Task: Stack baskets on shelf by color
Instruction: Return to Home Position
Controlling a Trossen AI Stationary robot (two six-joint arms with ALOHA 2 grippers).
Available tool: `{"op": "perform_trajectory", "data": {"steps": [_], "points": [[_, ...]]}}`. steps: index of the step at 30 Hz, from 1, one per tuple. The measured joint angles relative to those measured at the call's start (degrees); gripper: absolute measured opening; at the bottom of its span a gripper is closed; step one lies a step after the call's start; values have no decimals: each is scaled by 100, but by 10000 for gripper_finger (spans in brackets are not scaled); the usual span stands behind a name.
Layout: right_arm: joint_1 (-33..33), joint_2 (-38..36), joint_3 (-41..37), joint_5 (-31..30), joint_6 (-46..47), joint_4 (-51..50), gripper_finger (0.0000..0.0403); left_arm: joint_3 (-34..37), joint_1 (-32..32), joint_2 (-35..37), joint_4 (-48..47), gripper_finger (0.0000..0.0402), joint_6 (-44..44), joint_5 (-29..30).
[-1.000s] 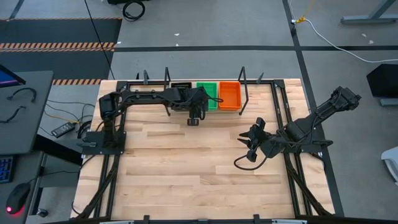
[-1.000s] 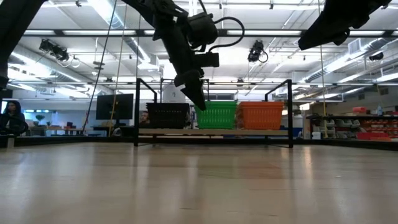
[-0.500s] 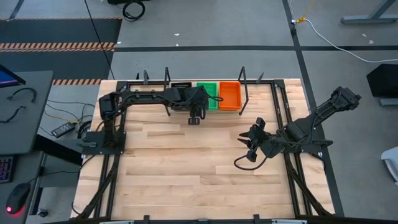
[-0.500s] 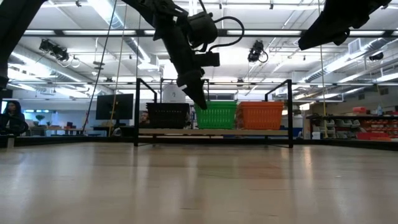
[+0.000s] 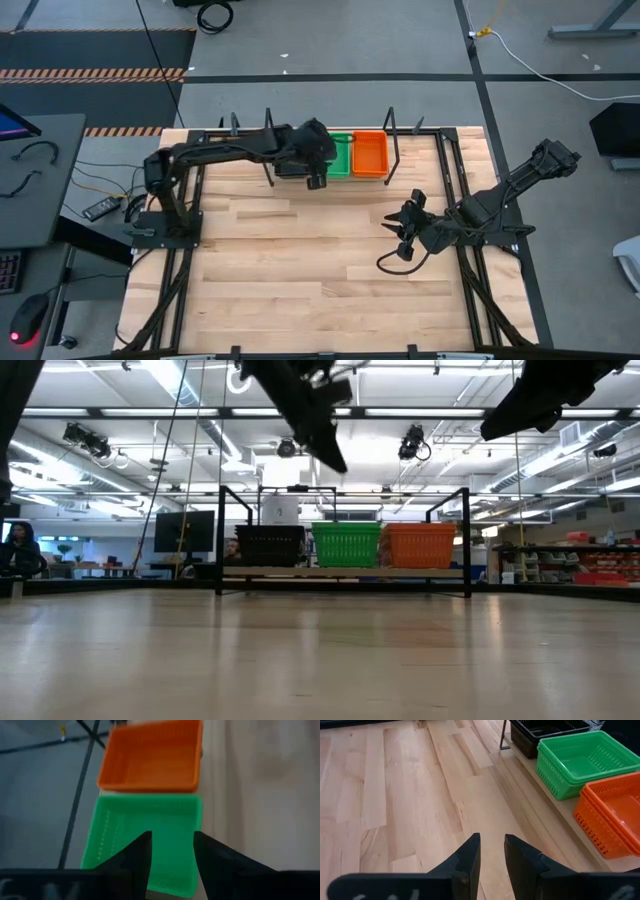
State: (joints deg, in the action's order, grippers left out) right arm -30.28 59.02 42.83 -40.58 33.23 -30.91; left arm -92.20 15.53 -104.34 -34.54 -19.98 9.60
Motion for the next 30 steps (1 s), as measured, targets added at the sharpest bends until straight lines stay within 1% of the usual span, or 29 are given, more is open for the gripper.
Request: {"op": "perform_trajectory", "data": {"steps": [2, 4, 6, 8, 14, 16, 19, 21, 23, 25, 28, 30], "points": [[0, 0, 0, -11, -1, -5, 93, -12, 0, 182, 1, 150, 273, -288], [0, 0, 0, -17, 0, 0, 93, 19, 6, 318, 60, 144, 632, -888], [0, 0, 0, -28, 12, 5, 93, 264, -15, 450, 401, 137, 829, -1467], [0, -2, -59, -45, 16, 79, 93, 666, -119, 582, 937, 128, 978, -1627], [2, -4, -554, -74, -15, 928, 93, 2235, -529, 1033, 3098, 101, 1550, -1532], [40, -2, -717, -74, -92, 1275, 93, 2822, -748, 1231, 3988, 90, 1705, -1316], [198, 0, -903, -30, -351, 1754, 93, 3781, -1144, 1576, 5497, 73, 1743, -804], [388, 0, -914, 102, -649, 2078, 93, 4408, -1362, 1821, 6441, 61, 1754, -517], [633, -4, -911, 333, -931, 2340, 92, 4929, -1496, 2048, 7094, 49, 1778, -327], [882, -38, -824, 539, -1233, 2336, 90, 5387, -1518, 2385, 7255, 37, 1848, -173], [1216, -170, -595, 671, -1784, 2361, 79, 5895, -1495, 3000, 7190, 13, 2046, -145], [1423, -299, -452, 915, -2187, 2327, 65, 6178, -1504, 3472, 7032, 6, 2087, -152]]}}
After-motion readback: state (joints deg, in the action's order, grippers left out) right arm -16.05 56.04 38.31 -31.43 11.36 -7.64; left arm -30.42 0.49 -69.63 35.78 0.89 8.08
